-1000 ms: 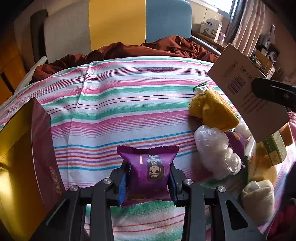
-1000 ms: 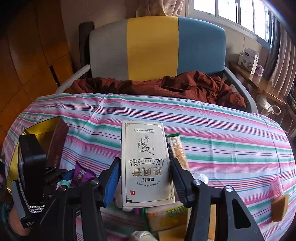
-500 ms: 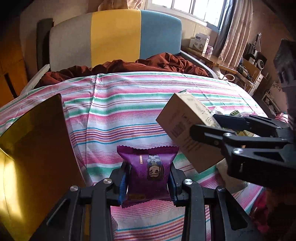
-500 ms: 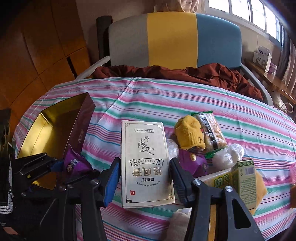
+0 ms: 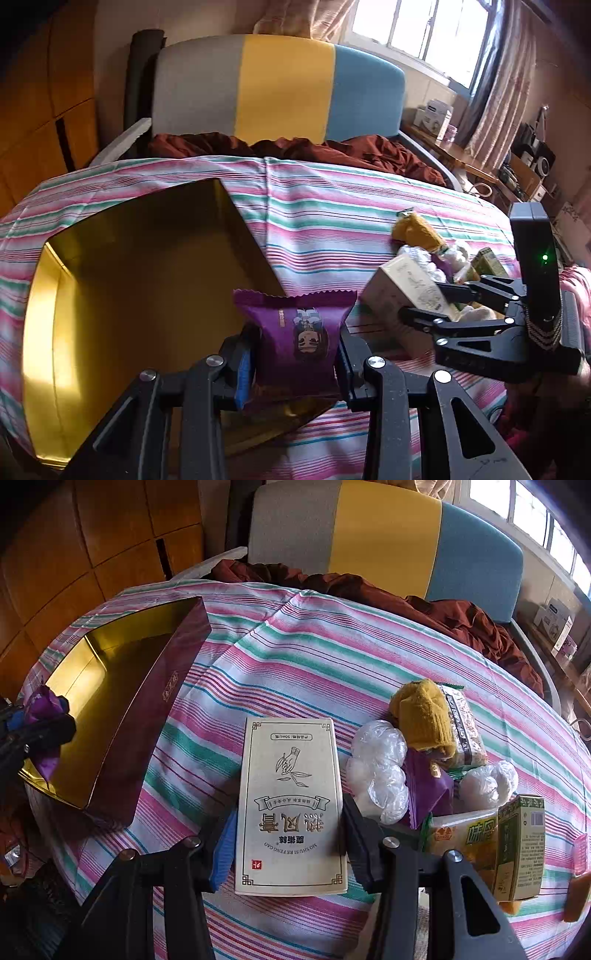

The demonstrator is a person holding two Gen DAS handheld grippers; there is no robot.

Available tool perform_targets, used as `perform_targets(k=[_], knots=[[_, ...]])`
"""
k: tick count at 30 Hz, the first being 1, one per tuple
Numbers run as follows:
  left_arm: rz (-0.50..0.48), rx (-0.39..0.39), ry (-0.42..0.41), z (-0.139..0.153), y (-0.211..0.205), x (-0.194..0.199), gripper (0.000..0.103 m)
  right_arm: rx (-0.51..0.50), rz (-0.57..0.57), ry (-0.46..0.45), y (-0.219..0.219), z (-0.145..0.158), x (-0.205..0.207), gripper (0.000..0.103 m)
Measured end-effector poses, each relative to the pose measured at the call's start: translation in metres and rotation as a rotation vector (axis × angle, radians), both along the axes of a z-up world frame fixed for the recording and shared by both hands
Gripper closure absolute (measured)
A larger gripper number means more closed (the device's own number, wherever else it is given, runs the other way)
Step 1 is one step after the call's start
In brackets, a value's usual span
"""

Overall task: Organize objects
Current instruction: 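Carry the purple packet into the gold box and open the left tool, then lower the white box into the gold box and open the right tool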

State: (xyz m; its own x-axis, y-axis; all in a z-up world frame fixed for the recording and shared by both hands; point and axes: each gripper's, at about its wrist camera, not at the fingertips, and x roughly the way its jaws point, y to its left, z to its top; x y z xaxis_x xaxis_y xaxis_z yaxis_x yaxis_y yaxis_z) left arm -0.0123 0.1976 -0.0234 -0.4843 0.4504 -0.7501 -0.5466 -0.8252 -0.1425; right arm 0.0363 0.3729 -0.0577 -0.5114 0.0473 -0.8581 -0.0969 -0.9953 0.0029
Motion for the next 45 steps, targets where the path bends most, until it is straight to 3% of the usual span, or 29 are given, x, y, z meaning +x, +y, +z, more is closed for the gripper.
perform_targets(k=[10, 15, 21, 26, 29, 36, 41, 45], knots=[[0.256, -0.134, -0.016, -0.025, -0.115, -0.024, 0.065, 0.035, 0.008, -0.001, -0.006, 0.000, -0.002, 0.051], [0.325, -0.220, 0.018, -0.035, -0.140, -0.030, 0.065, 0.038, 0.009, 0.000, -0.006, -0.001, -0.002, 0.051], [0.364, -0.253, -0.008, -0.050, -0.157, -0.034, 0.065, 0.038, 0.008, 0.000, -0.006, -0.001, -0.002, 0.051], [0.370, -0.256, -0.021, -0.056, -0.160, -0.031, 0.058, 0.038, 0.008, -0.001, -0.006, -0.001, -0.002, 0.051], [0.365, -0.261, 0.002, -0.052, -0.157, -0.031, 0.046, 0.038, 0.008, 0.000, -0.006, -0.001, -0.002, 0.051], [0.378, -0.216, 0.035, -0.036, -0.163, -0.025, 0.045, 0.024, -0.029, -0.001, -0.003, 0.001, -0.003, 0.051], [0.431, -0.159, 0.068, -0.017, -0.183, -0.020, 0.041, -0.081, -0.096, 0.097, -0.004, 0.037, -0.005, 0.051], [0.477, -0.105, 0.075, -0.008, -0.203, -0.018, 0.039, -0.143, -0.028, 0.150, -0.041, 0.070, -0.027, 0.051]])
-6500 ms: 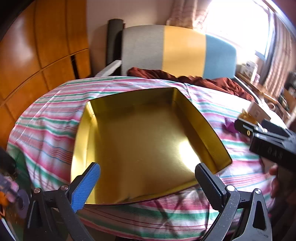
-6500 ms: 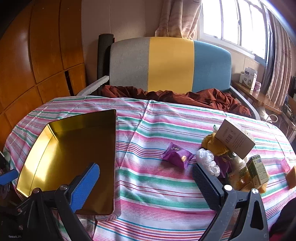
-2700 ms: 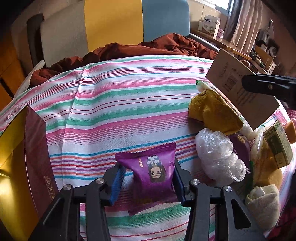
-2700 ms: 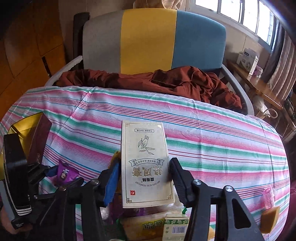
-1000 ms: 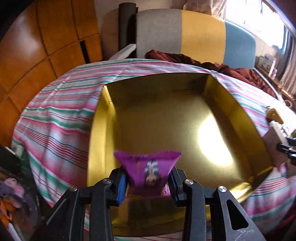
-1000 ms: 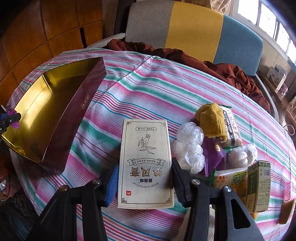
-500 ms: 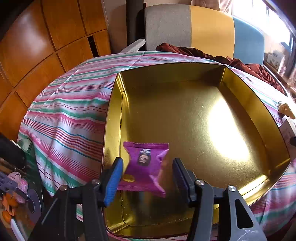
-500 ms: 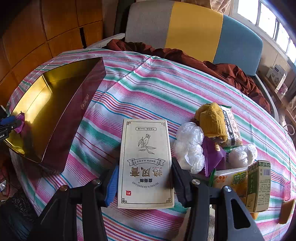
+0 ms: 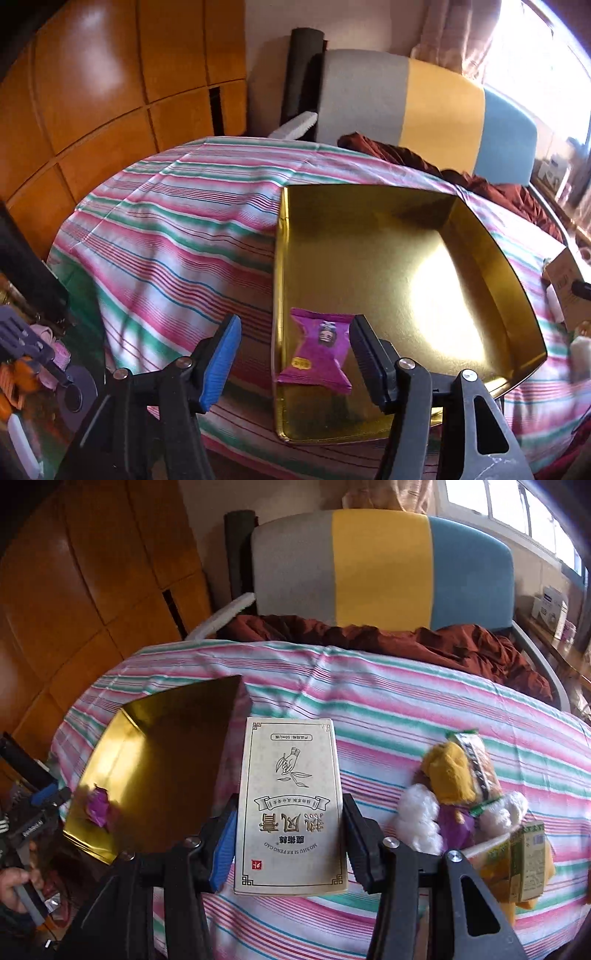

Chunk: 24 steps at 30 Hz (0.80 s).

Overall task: Organize objects
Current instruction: 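Lower the white box into the gold box and open the right tool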

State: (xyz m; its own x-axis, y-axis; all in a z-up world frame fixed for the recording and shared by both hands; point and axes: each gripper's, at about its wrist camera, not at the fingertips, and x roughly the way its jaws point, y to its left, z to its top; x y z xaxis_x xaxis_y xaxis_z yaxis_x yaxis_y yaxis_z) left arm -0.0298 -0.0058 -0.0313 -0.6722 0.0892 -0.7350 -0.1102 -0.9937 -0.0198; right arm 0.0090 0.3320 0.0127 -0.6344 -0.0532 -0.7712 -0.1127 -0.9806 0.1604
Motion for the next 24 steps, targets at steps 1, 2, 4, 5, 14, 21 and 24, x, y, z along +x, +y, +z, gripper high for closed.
perform_targets(k=[1, 2, 4, 5, 14, 21, 24], knots=[[0.007, 0.009, 0.003, 0.001, -0.004, 0.001, 0.038, -0.005, 0.030, 0.006, -0.014, 0.006, -0.008, 0.051], [0.013, 0.018, 0.005, 0.001, -0.007, 0.002, 0.038, -0.011, 0.061, 0.005, -0.029, 0.009, -0.018, 0.051], [0.018, 0.038, 0.002, 0.000, -0.012, 0.004, 0.038, -0.037, 0.116, -0.018, -0.057, 0.009, -0.039, 0.051], [0.019, 0.048, 0.001, 0.000, -0.014, 0.006, 0.038, -0.056, 0.142, -0.031, -0.072, 0.007, -0.050, 0.051], [0.056, 0.117, -0.013, -0.007, -0.038, 0.011, 0.035, -0.142, 0.146, -0.212, -0.163, -0.049, -0.149, 0.051], [0.097, 0.146, -0.042, -0.017, -0.058, 0.010, 0.035, -0.255, 0.091, -0.310, -0.191, -0.083, -0.193, 0.049], [0.112, 0.156, -0.052, -0.020, -0.064, 0.009, 0.035, -0.382, 0.094, -0.327, -0.197, -0.090, -0.200, 0.046]])
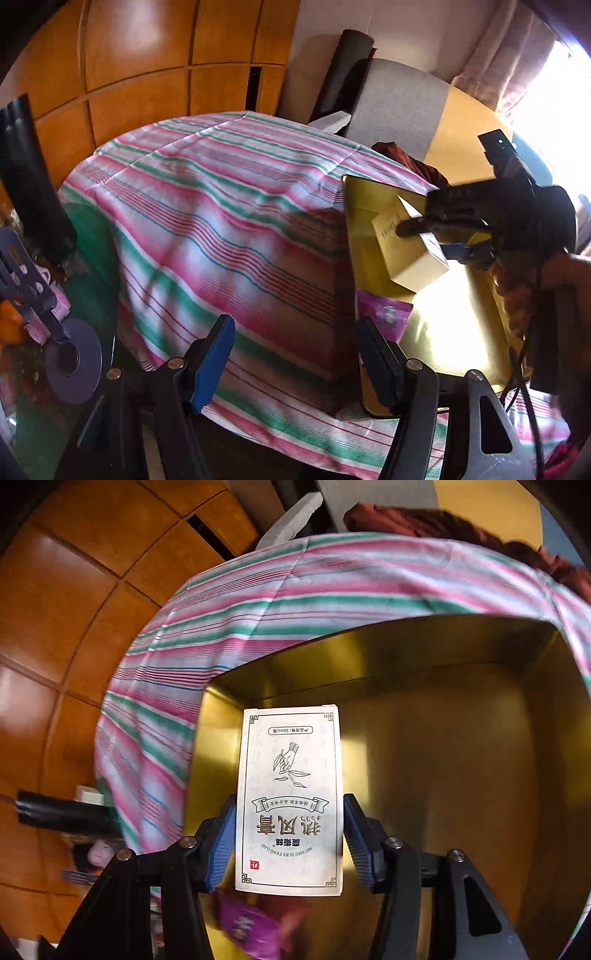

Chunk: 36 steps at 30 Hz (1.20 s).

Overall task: Organize objects
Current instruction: 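Lower the white box into the gold box and open the right tool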

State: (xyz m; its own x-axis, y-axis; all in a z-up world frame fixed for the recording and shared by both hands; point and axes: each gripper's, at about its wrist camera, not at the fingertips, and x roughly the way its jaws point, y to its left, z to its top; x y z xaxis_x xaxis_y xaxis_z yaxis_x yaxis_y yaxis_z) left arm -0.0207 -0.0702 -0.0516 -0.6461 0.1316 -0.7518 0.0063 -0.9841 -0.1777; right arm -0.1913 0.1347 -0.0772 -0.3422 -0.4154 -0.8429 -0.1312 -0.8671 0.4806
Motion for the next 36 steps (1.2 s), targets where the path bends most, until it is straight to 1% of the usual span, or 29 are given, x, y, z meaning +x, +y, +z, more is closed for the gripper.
perform_targets(k=[1, 2, 3, 5, 9, 12, 14, 17, 19, 22, 28, 36], knots=[[0.003, 0.001, -0.001, -0.001, -0.001, 0.000, 0.035, -0.049, 0.004, -0.003, -0.002, 0.000, 0.000, 0.042], [0.006, 0.003, -0.002, -0.001, -0.002, 0.000, 0.035, -0.099, 0.017, 0.002, -0.004, 0.001, 0.001, 0.040], [0.007, 0.005, -0.003, -0.001, -0.003, -0.001, 0.035, -0.129, 0.039, 0.013, -0.008, 0.003, 0.003, 0.040], [0.006, 0.003, -0.001, -0.001, -0.002, 0.000, 0.035, -0.128, 0.078, 0.034, -0.014, 0.009, 0.008, 0.040], [0.010, 0.000, 0.004, 0.000, -0.002, 0.001, 0.035, -0.112, 0.085, 0.060, -0.011, 0.020, 0.021, 0.039], [0.008, -0.011, 0.017, 0.005, 0.001, 0.003, 0.035, -0.041, 0.098, 0.107, -0.005, 0.033, 0.037, 0.039], [0.007, -0.017, 0.025, 0.008, 0.003, 0.004, 0.034, 0.034, 0.109, 0.147, -0.003, 0.042, 0.049, 0.038], [0.001, -0.028, 0.042, 0.015, 0.008, 0.006, 0.032, 0.132, 0.117, 0.207, 0.006, 0.052, 0.071, 0.030], [-0.005, -0.037, 0.057, 0.020, 0.012, 0.008, 0.030, 0.186, 0.117, 0.238, 0.013, 0.057, 0.085, 0.022], [-0.023, -0.046, 0.075, 0.028, 0.019, 0.011, 0.030, 0.255, 0.111, 0.279, 0.023, 0.063, 0.105, 0.020], [-0.067, -0.072, 0.104, 0.040, 0.038, 0.017, 0.027, 0.347, 0.083, 0.347, 0.046, 0.076, 0.141, 0.020], [-0.139, -0.102, 0.136, 0.052, 0.069, 0.027, 0.025, 0.471, 0.053, 0.409, 0.069, 0.088, 0.177, 0.019]])
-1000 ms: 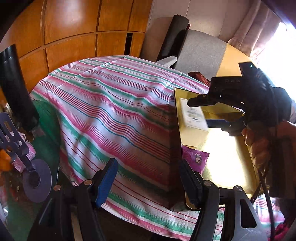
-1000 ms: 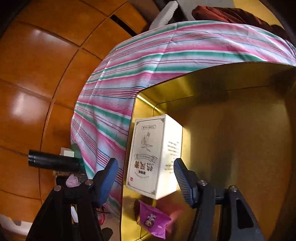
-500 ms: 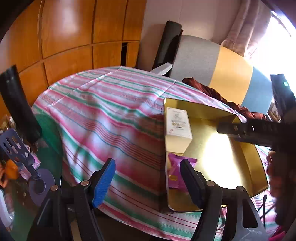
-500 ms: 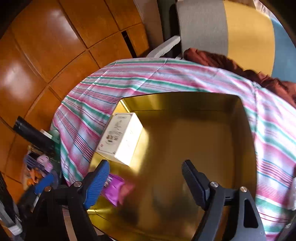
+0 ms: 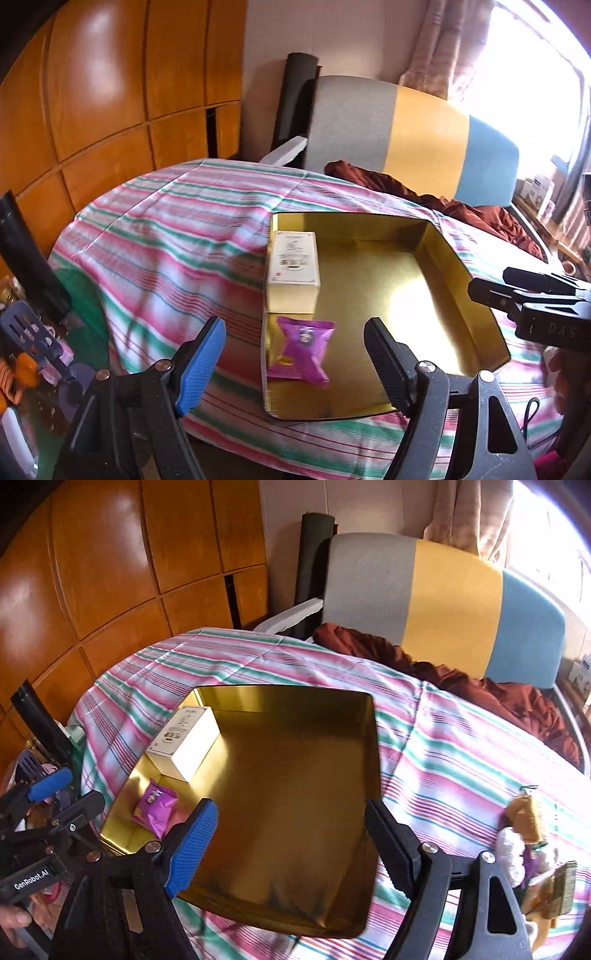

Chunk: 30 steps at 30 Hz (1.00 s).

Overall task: Organize objects
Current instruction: 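Lower the white box into the gold box and open the right tool, then move the left tool back to the pile and grasp the beige sock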

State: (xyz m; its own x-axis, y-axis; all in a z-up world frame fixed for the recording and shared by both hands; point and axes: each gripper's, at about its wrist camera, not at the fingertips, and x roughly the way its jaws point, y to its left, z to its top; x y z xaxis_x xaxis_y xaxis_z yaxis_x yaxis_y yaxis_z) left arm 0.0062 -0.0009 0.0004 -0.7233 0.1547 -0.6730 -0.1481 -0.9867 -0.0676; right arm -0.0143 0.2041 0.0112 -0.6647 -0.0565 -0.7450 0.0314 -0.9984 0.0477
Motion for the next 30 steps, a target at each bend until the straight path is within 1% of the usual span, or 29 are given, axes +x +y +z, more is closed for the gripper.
perform_targets(k=[4, 8, 12, 15, 17, 22, 25, 27, 29, 30], knots=[[-0.050, -0.020, 0.006, 0.003, 0.020, 0.003, 0.024, 0.021, -0.035, 0.006, 0.021, 0.001, 0.013, 0.019], [-0.111, -0.049, 0.017, 0.005, 0.043, 0.008, 0.024, 0.023, -0.101, 0.013, 0.055, 0.002, 0.029, 0.019], [-0.175, -0.103, 0.043, 0.007, 0.070, 0.013, 0.023, 0.046, -0.209, 0.013, 0.101, 0.003, 0.046, 0.019], [-0.215, -0.119, 0.057, 0.010, 0.086, 0.015, 0.021, 0.067, -0.300, 0.008, 0.139, 0.003, 0.063, 0.019], [-0.247, -0.130, 0.064, 0.011, 0.099, 0.016, 0.020, 0.072, -0.365, 0.008, 0.165, 0.004, 0.074, 0.019], [-0.320, -0.153, 0.076, 0.012, 0.126, 0.019, 0.019, 0.055, -0.528, 0.028, 0.227, 0.008, 0.104, 0.019], [-0.358, -0.164, 0.082, 0.012, 0.142, 0.020, 0.019, 0.022, -0.626, 0.047, 0.257, 0.007, 0.123, 0.019], [-0.380, -0.173, 0.088, 0.013, 0.152, 0.023, 0.019, -0.020, -0.685, 0.059, 0.274, 0.002, 0.134, 0.019], [-0.404, -0.182, 0.091, 0.013, 0.163, 0.025, 0.019, -0.087, -0.740, 0.068, 0.288, -0.006, 0.145, 0.019], [-0.415, -0.186, 0.092, 0.013, 0.168, 0.026, 0.019, -0.138, -0.770, 0.069, 0.295, -0.010, 0.150, 0.019]])
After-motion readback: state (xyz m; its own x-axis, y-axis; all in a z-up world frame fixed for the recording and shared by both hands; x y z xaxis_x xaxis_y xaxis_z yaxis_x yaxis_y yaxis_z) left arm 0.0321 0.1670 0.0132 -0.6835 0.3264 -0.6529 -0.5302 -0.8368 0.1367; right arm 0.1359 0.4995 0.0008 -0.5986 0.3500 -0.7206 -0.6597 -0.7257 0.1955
